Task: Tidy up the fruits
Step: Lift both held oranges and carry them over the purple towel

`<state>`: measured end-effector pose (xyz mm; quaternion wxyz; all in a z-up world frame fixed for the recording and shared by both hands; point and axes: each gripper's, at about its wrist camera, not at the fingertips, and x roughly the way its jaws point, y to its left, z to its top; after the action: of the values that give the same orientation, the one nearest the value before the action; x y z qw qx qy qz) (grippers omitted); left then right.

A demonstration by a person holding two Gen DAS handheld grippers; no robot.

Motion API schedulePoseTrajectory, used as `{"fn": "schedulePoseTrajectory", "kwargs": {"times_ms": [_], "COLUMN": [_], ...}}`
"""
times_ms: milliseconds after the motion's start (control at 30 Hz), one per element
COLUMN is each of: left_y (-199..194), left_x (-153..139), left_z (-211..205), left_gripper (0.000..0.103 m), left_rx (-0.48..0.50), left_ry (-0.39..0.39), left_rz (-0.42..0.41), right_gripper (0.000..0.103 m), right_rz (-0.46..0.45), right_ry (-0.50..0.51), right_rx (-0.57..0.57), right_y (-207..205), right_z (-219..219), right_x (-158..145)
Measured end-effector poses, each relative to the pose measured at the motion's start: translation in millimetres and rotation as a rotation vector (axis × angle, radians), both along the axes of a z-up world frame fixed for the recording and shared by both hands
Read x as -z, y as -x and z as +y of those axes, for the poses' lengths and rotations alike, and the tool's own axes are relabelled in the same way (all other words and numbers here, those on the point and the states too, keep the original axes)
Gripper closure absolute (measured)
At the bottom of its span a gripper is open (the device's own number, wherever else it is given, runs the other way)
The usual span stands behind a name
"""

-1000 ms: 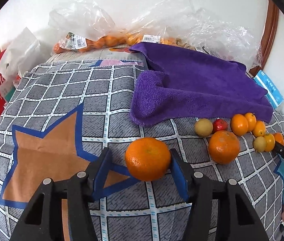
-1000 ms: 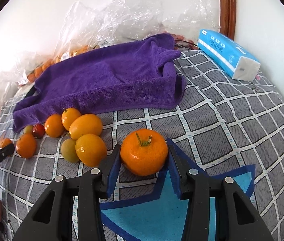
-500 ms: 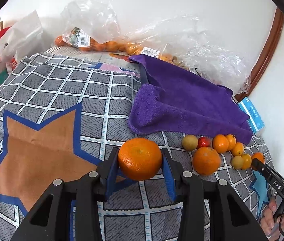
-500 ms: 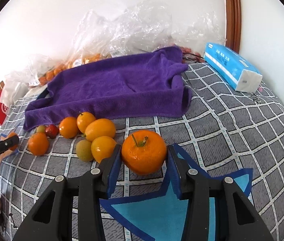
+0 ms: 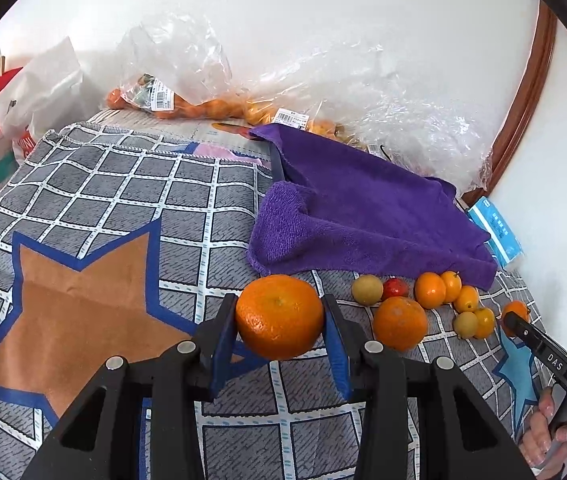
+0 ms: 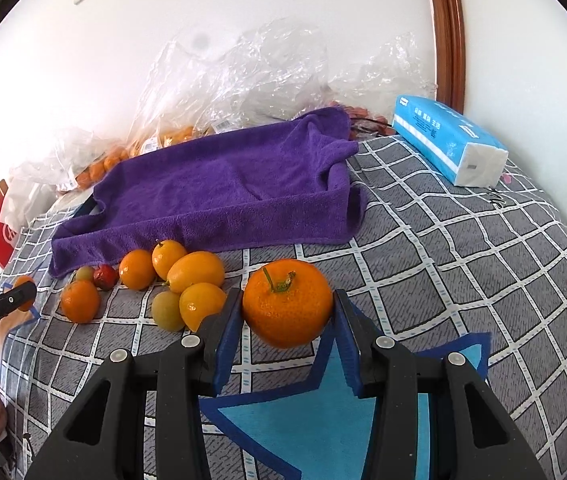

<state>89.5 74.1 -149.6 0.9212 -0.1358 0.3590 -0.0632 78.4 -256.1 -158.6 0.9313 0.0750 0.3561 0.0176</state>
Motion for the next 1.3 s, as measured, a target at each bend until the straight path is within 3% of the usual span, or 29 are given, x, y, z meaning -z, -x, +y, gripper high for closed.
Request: {"fn": "schedulePoseTrajectory", "kwargs": {"times_ms": [433,767,933,1067,1300], "left_y": [5,3,7,1,-22], "left_x": [-3,-7,-22,-39,-59], "left_z": [-2,-2,-2,-6,-11], "left_gripper": [0.064,0.064,0.064,0.064,0.064], "left_rx": [0.018,0.031,0.035,0.012,0.016], "left_ry": [0.01,0.02,0.029,-0.018,0.025], "left_rz": [-0.015,-0.006,-0.017,-0.011,0.018], "right_gripper": [0.059,0.059,0.059,0.059,0.059], "right_rz": [0.015,0.008,-0.013,-0.035,-0.072], "right_ry": [-0.073,-0.045,-0.028,-0.013,-0.006], "right_rx": [0.057,0.016,-0.025,-0.06,-0.099], "right_y": [16,13,6,-6,-28], "right_z": [-9,12,26,39,56], "right_x": [-1,-21,-35,-46,-62]}}
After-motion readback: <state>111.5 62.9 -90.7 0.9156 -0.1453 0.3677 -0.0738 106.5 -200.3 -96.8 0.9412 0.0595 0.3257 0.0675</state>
